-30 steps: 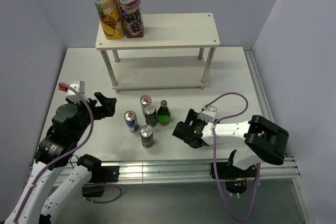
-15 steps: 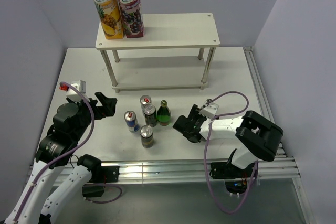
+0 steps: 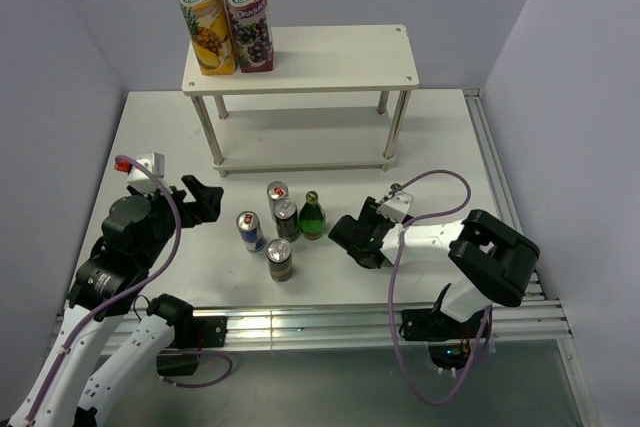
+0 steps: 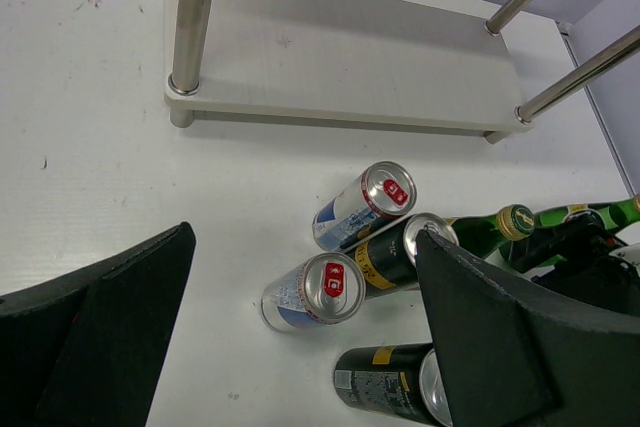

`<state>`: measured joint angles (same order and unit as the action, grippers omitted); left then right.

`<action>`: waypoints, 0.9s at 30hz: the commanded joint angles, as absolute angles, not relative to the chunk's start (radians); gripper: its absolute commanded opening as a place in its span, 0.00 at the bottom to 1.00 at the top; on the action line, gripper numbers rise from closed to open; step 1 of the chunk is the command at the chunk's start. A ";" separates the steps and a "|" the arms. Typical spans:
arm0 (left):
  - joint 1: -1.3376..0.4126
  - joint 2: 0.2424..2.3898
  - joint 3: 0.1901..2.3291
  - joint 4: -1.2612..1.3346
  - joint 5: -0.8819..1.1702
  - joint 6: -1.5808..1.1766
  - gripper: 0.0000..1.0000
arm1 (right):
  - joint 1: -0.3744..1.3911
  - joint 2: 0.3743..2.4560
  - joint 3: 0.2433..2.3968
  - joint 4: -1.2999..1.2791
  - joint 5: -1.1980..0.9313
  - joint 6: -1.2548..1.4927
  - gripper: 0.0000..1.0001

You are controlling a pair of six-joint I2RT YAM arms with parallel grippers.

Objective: Place and organize the beverage onto the shelf

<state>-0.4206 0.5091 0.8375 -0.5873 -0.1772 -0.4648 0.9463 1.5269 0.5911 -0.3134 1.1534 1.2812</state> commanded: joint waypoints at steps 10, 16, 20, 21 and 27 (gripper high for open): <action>-0.423 0.512 0.836 -0.551 -0.178 -0.454 0.99 | 1.054 1.316 0.752 -0.380 1.155 1.026 0.00; -0.423 0.503 0.836 -0.549 -0.178 -0.456 0.99 | 1.058 1.240 0.811 -0.387 1.178 0.907 0.00; -0.423 0.502 0.836 -0.549 -0.178 -0.454 0.99 | 1.072 1.187 0.877 -0.359 1.190 0.729 0.00; -0.423 0.500 0.836 -0.549 -0.178 -0.454 0.99 | 1.075 1.158 0.911 -0.329 1.186 0.688 0.00; -0.422 0.494 0.836 -0.548 -0.181 -0.456 0.99 | 1.072 1.101 1.152 -0.198 1.155 0.310 0.00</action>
<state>-0.4206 0.5053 0.8375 -0.5873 -0.1799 -0.4648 1.0676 1.1717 0.9581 -0.3954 1.0538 0.5568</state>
